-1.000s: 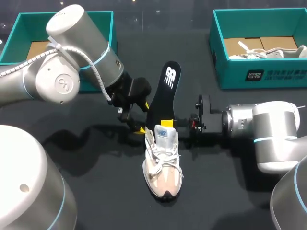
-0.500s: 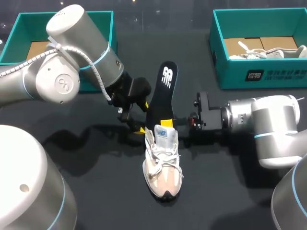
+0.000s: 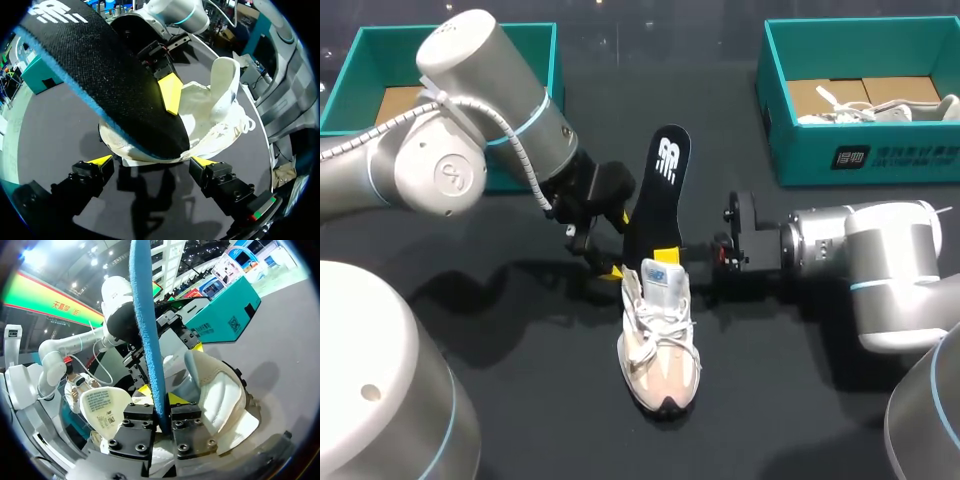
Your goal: Take the shoe out of the shoebox, open the shoe tongue, remove and reinsert the insole, then place the shoe into the shoebox
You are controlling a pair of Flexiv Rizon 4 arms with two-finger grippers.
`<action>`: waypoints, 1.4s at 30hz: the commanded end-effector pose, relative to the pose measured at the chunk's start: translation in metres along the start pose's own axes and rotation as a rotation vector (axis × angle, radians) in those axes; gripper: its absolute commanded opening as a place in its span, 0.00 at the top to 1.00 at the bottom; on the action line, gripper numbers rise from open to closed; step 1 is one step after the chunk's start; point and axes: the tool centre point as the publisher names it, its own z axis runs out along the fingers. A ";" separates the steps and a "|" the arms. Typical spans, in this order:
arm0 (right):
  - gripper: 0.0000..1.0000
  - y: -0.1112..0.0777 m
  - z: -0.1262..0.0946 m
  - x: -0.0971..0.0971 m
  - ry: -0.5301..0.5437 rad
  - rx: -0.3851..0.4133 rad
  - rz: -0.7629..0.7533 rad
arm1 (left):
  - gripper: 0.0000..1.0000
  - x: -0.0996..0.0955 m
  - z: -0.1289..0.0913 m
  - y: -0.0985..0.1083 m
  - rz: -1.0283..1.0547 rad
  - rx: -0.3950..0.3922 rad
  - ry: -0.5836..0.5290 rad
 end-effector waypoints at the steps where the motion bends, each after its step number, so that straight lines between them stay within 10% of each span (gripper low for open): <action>1: 0.84 0.000 0.004 -0.001 0.003 0.003 -0.006 | 0.00 0.000 0.001 0.000 0.001 0.000 0.001; 42: 0.71 0.021 0.007 0.010 0.041 -0.012 -0.128 | 0.00 0.000 0.001 0.000 0.001 0.000 0.001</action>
